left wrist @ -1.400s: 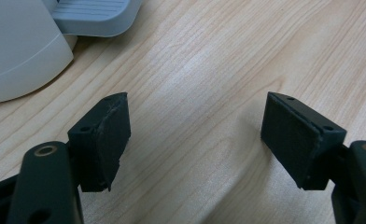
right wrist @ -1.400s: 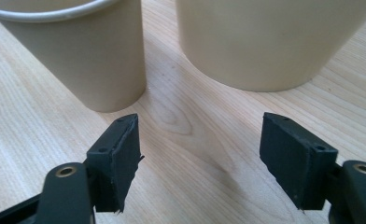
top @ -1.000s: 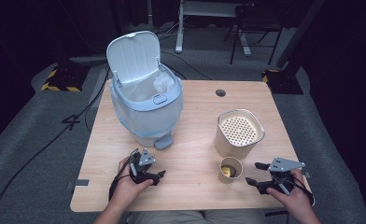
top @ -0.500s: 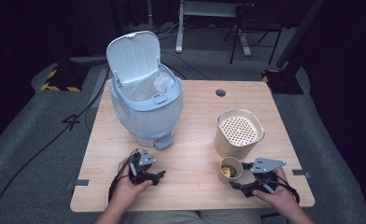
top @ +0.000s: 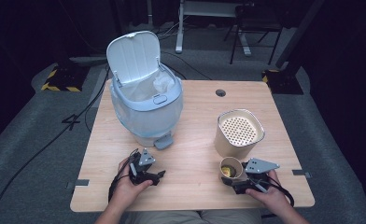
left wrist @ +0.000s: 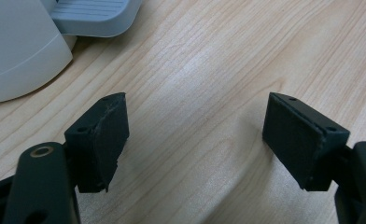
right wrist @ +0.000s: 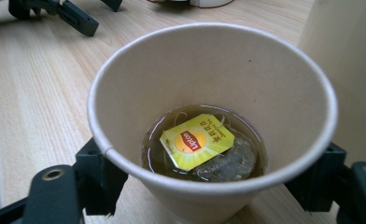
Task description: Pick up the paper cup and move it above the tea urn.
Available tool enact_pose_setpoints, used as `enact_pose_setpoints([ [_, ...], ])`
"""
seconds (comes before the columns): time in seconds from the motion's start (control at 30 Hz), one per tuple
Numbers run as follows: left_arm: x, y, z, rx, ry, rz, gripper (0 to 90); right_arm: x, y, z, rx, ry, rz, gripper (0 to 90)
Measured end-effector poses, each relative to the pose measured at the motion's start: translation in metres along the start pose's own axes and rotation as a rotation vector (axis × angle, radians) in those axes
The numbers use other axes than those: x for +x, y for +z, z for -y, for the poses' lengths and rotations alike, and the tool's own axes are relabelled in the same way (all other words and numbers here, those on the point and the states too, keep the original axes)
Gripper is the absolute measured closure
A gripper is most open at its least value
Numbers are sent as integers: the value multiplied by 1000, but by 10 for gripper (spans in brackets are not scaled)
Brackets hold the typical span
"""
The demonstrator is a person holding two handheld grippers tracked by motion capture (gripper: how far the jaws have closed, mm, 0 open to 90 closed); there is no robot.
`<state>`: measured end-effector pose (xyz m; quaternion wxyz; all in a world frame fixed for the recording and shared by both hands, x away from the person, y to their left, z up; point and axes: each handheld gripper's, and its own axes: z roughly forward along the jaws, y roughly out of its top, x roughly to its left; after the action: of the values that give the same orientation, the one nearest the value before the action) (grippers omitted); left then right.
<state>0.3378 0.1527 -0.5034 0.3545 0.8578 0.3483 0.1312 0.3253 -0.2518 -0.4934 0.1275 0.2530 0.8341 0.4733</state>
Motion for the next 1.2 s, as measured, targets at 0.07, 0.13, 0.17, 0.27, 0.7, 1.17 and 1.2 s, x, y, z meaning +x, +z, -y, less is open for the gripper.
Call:
enact_pose_setpoints([
  [0.07,0,0,0,0,0,0,233,1,1,0,-3,-6,5,264],
  [0.13,0,0,0,0,0,0,233,1,0,0,-4,-8,5,270],
  [0.17,0,0,0,0,0,0,234,0,0,0,-6,-7,4,274],
  [0.27,0,0,0,0,0,0,233,-1,0,2,-19,-3,-9,283],
  [0.7,0,0,0,1,0,3,232,4,-19,-12,-24,-65,-50,295],
  [1.17,0,0,0,0,1,4,226,0,-56,-59,-52,-93,-86,297],
  [1.2,0,0,0,1,1,5,226,0,-56,-59,-52,-93,-86,297],
])
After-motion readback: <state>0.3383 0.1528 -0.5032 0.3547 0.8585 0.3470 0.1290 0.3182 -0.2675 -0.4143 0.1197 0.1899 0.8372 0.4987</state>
